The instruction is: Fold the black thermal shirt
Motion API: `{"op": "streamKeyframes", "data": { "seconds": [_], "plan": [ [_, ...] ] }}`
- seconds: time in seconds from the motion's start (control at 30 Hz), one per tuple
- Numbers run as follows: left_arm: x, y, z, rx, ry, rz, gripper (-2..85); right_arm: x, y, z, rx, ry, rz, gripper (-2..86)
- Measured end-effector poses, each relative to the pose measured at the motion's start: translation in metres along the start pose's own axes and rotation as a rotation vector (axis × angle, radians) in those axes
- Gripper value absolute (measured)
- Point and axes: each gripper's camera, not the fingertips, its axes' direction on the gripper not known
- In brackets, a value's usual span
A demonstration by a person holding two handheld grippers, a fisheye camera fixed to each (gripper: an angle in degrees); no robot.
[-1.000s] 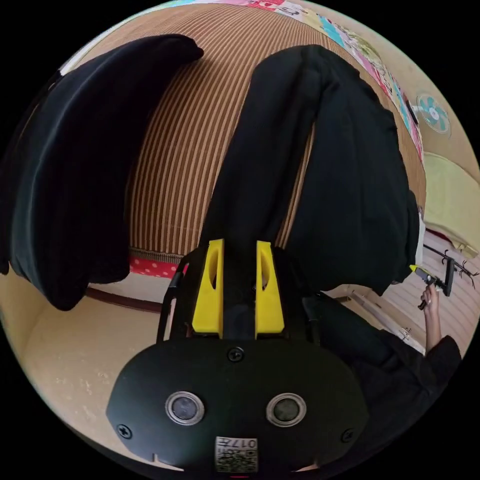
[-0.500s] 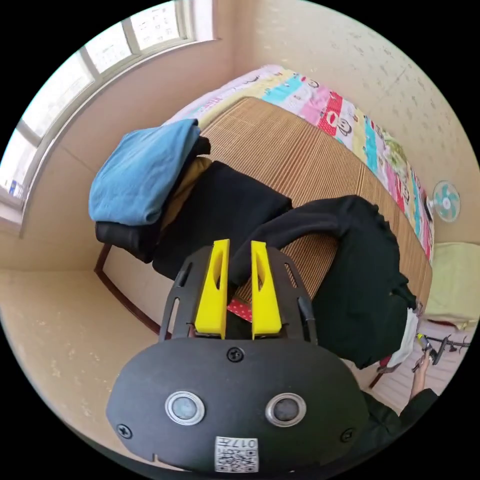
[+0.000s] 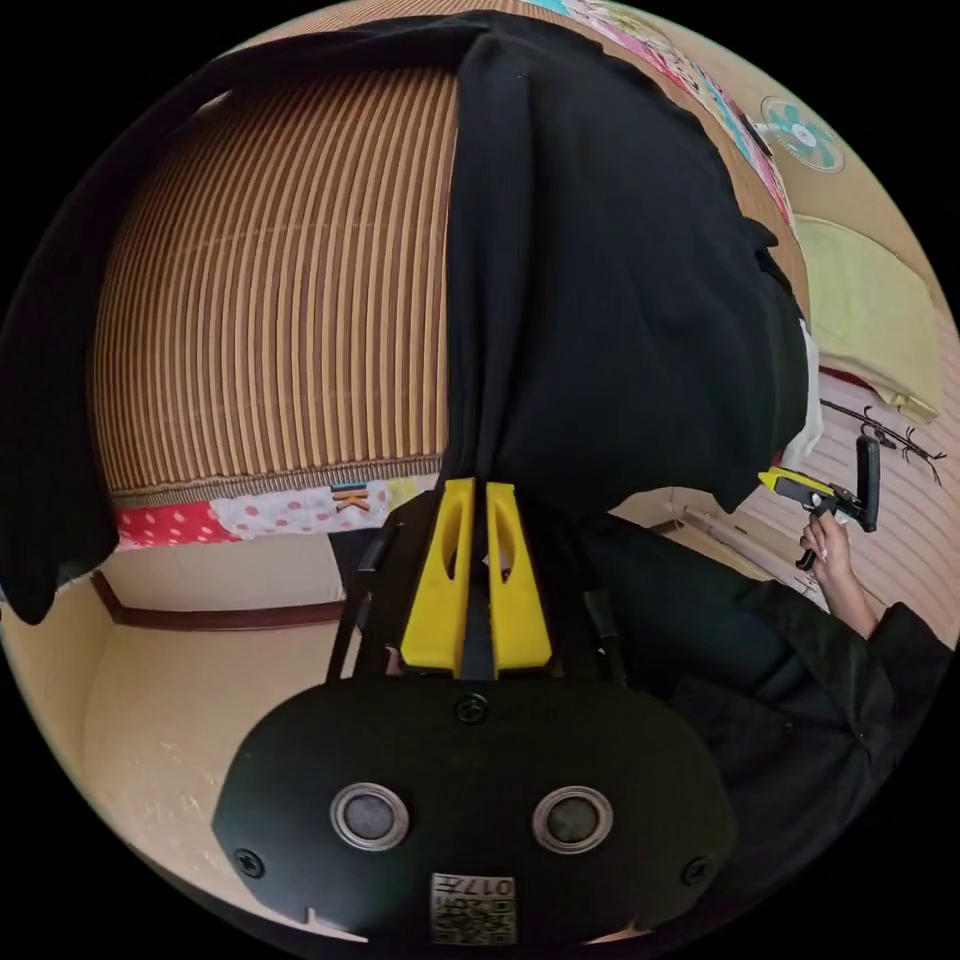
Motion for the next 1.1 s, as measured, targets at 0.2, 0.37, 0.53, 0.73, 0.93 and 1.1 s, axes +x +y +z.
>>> {"op": "streamKeyframes", "data": {
  "seconds": [0.2, 0.37, 0.53, 0.73, 0.93, 1.1],
  "plan": [
    [-0.057, 0.045, -0.031, 0.201, 0.370, -0.157, 6.2, 0.045, 0.014, 0.008, -0.022, -0.099, 0.123, 2.7],
    [-0.152, 0.092, -0.124, 0.844, 0.680, -0.448, 13.1, 0.061, 0.026, 0.002, -0.008, -0.196, 0.177, 2.3],
    [-0.213, 0.084, -0.164, 1.029, 0.644, -0.735, 13.7, 0.069, 0.031, -0.007, -0.013, -0.167, 0.206, 1.4],
    [-0.228, 0.071, -0.152, 1.108, 0.754, -0.854, 3.9, 0.068, 0.025, -0.023, -0.017, -0.147, 0.190, 0.7],
    [-0.081, 0.044, -0.243, 1.240, 0.272, -0.296, 3.4, 0.080, 0.043, -0.047, 0.045, -0.151, 0.233, 0.5],
    [0.109, -0.044, -0.203, 1.088, 0.016, 0.198, 3.9, 0.105, 0.056, -0.060, 0.154, -0.271, 0.298, 0.6]
  ]
}}
